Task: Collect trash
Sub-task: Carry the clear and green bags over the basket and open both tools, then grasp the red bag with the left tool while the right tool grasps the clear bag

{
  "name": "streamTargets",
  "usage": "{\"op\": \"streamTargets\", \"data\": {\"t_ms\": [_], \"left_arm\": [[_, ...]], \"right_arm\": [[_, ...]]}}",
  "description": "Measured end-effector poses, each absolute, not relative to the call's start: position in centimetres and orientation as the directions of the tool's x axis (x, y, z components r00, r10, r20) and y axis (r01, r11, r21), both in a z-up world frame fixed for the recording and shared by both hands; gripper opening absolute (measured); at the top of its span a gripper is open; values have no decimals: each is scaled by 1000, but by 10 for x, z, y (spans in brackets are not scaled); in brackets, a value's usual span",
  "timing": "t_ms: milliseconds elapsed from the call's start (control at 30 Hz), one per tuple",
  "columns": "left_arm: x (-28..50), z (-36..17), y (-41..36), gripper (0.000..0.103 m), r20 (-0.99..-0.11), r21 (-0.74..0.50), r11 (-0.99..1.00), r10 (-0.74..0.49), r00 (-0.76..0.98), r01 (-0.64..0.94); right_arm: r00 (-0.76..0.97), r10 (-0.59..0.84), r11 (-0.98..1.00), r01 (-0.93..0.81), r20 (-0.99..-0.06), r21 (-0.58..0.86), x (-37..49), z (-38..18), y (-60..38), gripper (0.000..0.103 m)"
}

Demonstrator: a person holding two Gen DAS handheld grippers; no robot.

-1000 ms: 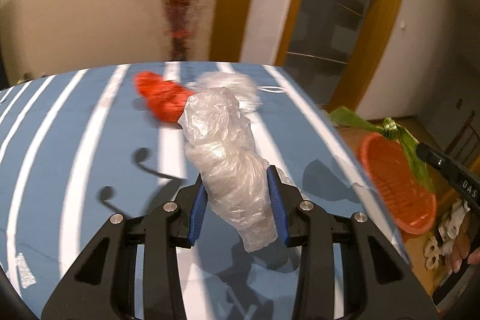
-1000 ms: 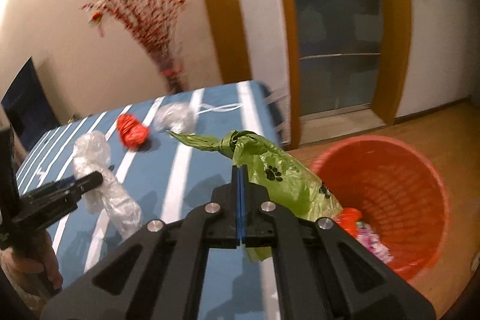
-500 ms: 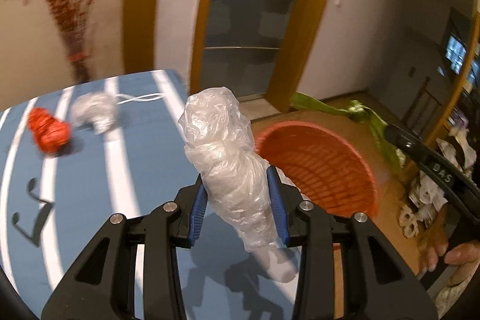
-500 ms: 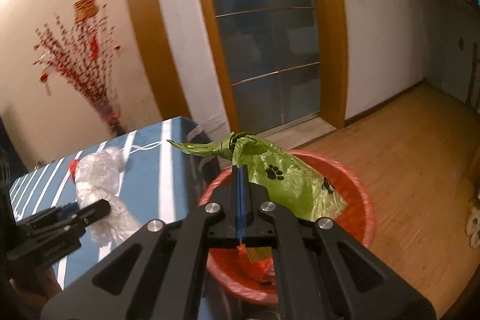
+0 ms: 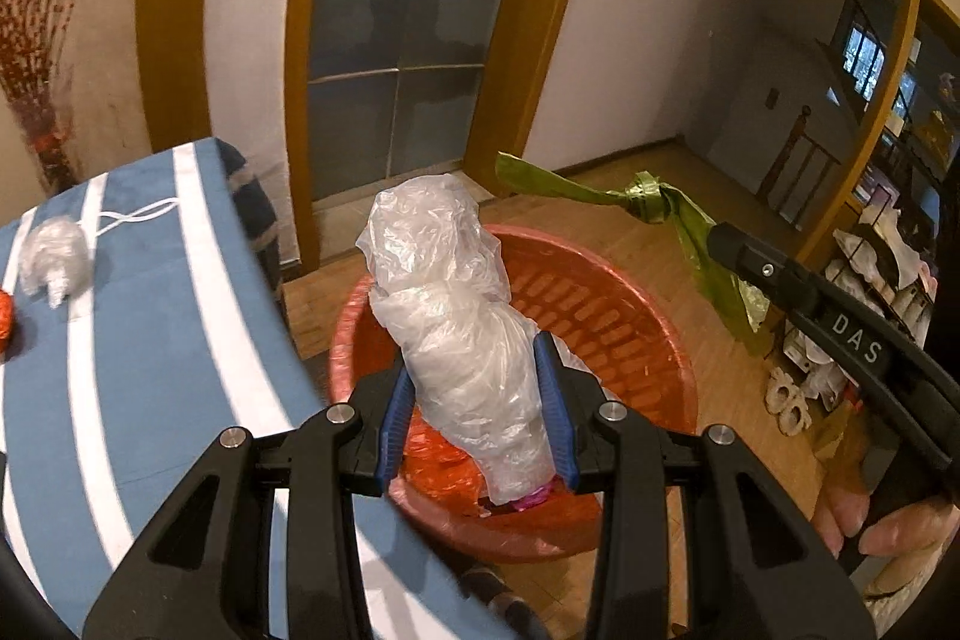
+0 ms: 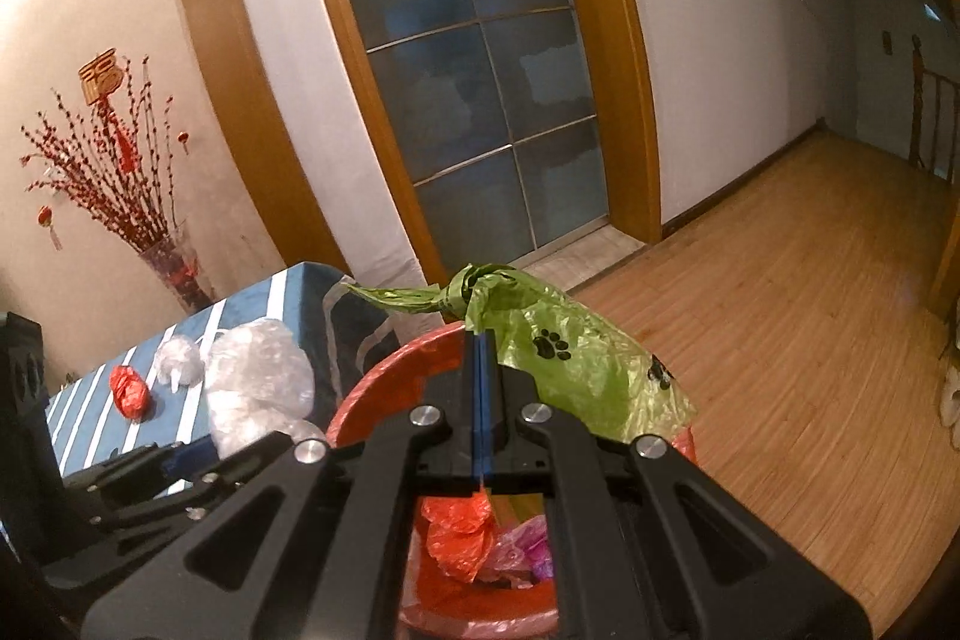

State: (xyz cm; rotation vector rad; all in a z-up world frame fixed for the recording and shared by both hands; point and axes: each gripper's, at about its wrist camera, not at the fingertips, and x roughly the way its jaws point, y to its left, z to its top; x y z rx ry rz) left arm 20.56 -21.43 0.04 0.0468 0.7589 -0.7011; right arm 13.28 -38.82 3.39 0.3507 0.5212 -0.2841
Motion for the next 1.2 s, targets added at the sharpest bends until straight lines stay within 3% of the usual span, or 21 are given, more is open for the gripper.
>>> {"op": "streamTargets", "data": {"t_ms": [167,300,367,400,500,767,900,1200], "left_arm": [[207,-8,-224,40,-665,-206,773,-560,494,600],[206,-15,-225,63,-687,-184,788,-531,496,588],[208,-19,-221,67,-696,-166,800,-509,506,576],[209,-21,-218,69,-702,-161,806,-499,508,570],[211,-28,-205,72,-721,-135,828,-459,519,545],[218,-32,-149,83,-736,-58,893,-340,585,446],[230,-31,-113,87,-735,-69,922,-305,606,382],[254,-24,-23,87,-709,-109,980,-196,677,169]], "right_arm": [[827,-157,891,355,-539,285,138,25,-402,2],[820,-136,887,350,-555,300,144,16,-408,7],[813,-130,886,353,-567,303,146,12,-408,31],[810,-131,882,359,-572,306,146,10,-408,35],[801,-136,876,372,-583,306,145,4,-410,39],[781,-179,880,399,-598,257,138,-2,-406,64],[776,-190,887,398,-602,233,138,-3,-399,70],[774,-201,918,363,-601,161,145,0,-372,83]]}}
